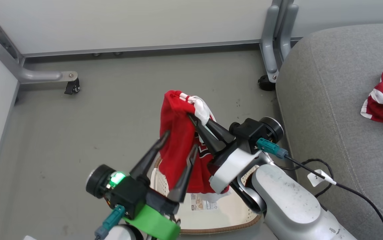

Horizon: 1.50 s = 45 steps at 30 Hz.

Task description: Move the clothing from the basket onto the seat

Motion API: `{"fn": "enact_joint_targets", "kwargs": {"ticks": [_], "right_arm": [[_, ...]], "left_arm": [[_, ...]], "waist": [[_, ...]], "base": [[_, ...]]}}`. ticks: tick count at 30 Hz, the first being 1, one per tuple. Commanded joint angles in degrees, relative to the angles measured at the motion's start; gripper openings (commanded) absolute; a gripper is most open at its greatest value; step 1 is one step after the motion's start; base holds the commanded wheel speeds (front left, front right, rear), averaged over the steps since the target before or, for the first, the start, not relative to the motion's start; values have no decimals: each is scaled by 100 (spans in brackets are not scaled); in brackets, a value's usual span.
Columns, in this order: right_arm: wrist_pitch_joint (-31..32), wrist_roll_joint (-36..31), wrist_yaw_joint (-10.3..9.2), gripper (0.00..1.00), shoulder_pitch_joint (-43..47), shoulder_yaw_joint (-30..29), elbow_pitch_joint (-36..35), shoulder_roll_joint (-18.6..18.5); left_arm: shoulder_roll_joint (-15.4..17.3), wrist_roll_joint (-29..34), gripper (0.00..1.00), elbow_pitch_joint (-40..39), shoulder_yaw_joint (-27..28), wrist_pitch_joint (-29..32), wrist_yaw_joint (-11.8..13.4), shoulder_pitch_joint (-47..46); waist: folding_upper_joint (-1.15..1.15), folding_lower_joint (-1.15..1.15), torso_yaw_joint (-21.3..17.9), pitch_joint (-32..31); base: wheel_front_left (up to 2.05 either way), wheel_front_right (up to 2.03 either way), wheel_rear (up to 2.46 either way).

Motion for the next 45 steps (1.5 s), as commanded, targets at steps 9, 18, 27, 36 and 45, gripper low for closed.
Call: {"fn": "enact_joint_targets", "kwargs": {"ticks": [9, 18, 27, 36, 45], "right_arm": [[-75, -35, -4, 0, 49, -219, 226, -7], [-97, 41, -4, 0, 93, -318, 254, -18], [-96, 118, -4, 0, 43, -448, 234, -14], [-100, 130, -4, 0, 245, -889, 162, -6], [-97, 75, -3, 0, 419, -1611, 37, 1]], "left_arm": [[224, -27, 100, 231, -267, 261, -74, 369], [291, 41, 100, 460, -273, 177, -1, 322], [438, 152, 100, 470, -267, 221, 28, 59], [610, 215, 100, 264, -318, 433, -31, -130], [763, 259, 100, 51, -417, 681, -105, -313]], "waist": [[0, 0, 1, 5], [0, 0, -361, 123], [0, 0, -1405, 413], [0, 0, -2484, 687], [0, 0, -3066, 1071]], "base": [[0, 0, 0], [0, 0, 0], [0, 0, 0], [0, 0, 0], [0, 0, 0]]}}
